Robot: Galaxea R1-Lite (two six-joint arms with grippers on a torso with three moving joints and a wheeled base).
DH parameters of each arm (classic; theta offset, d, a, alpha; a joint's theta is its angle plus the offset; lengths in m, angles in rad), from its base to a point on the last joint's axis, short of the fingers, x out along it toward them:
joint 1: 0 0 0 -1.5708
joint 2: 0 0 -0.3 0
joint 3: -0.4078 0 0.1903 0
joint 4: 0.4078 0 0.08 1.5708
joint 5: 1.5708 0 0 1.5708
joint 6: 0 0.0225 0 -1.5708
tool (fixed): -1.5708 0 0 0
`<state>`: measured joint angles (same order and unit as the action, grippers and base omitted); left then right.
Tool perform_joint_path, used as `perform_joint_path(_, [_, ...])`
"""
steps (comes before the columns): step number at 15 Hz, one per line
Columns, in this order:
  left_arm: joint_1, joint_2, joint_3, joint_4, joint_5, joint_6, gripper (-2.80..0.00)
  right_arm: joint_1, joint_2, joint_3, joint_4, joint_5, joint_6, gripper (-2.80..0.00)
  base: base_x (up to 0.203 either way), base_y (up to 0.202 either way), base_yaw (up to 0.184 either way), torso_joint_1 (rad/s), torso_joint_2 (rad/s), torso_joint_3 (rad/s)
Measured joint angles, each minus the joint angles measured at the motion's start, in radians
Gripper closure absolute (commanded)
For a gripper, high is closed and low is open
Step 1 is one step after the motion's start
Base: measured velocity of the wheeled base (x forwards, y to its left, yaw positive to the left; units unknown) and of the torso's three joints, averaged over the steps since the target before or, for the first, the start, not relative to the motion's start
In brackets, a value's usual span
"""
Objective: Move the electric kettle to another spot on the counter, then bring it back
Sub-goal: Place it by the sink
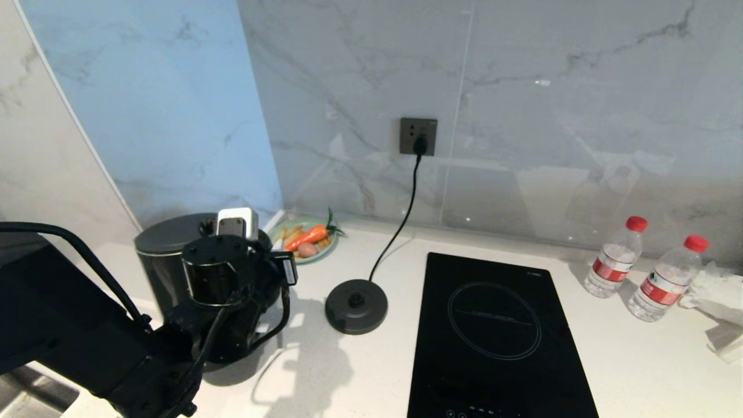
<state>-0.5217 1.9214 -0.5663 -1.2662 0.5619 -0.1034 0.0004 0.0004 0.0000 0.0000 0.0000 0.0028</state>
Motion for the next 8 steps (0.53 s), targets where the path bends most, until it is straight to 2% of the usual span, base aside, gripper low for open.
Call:
perform_joint_path(3, [-0.025,-0.026,0.055,-0.003,-0.004,-0.031,0.00,0.000,0.000,0.000,0.000,0.000,0.001,0.00,0.000,0.000,0.000,0.000,0.00,0.000])
perform_joint_path(8, [-0.023,-0.106,0.155,-0.001,0.007,-0.083,0.00,0.000,0.000,0.000,0.000,0.000,0.001,0.00,0.000,0.000,0.000,0.000,0.00,0.000])
